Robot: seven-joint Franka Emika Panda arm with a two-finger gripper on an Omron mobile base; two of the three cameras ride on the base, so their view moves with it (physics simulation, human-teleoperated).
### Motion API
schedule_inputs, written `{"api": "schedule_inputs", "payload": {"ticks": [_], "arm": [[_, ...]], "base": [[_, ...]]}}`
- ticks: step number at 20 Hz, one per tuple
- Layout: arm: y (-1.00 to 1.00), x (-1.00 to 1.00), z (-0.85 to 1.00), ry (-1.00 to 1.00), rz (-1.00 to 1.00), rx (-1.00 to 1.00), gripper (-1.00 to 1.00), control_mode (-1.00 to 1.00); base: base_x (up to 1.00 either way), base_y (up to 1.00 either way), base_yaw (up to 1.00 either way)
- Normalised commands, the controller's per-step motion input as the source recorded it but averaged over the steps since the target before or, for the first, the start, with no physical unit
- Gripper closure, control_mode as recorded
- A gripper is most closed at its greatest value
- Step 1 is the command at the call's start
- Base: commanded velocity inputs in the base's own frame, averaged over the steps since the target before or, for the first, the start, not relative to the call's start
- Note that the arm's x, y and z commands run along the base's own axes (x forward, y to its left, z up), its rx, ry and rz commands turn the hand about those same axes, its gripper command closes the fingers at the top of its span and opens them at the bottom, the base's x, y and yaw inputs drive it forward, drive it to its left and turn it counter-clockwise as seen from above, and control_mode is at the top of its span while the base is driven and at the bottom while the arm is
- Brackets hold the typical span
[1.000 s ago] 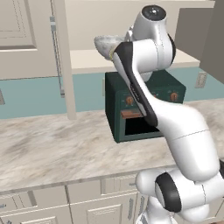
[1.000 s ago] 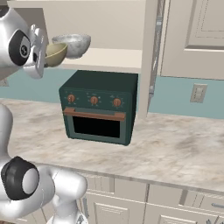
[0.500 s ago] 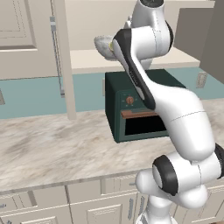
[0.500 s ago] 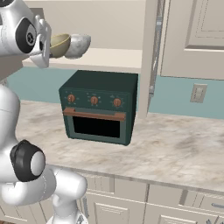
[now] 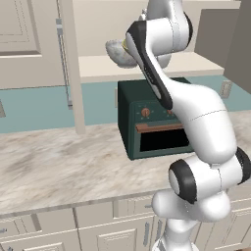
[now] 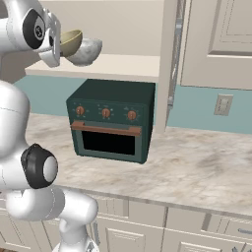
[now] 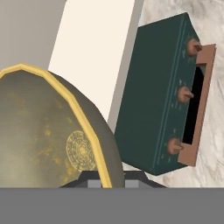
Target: Pick up the bowls on the counter and stack them on top of one another in the open cabinet. Place the smaller bowl on top of the larger bowl.
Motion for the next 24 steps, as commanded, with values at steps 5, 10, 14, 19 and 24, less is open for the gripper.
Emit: {"api": "schedule_inputs", "payload": {"ticks": [5,10,14,19,24], "arm": [[0.02,0.18,0.06,-0.02,-0.02,0.00,1.00,-1.00],[0.01,0.15,0.02,-0.04,-0.04,0.00,1.00,-1.00],[0.00,0.12,0.01,-0.04,-0.04,0.01,1.00,-1.00],[0.00,0.18,0.02,-0.03,-0.01,0.03,1.00,-1.00],[0.00,0.20,0.01,-0.04,0.00,0.03,1.00,-1.00]], "base": [[0.00,0.00,0.00],[0.00,0.00,0.00],[0.00,0.00,0.00],[0.00,0.00,0.00],[0.00,0.00,0.00]]}}
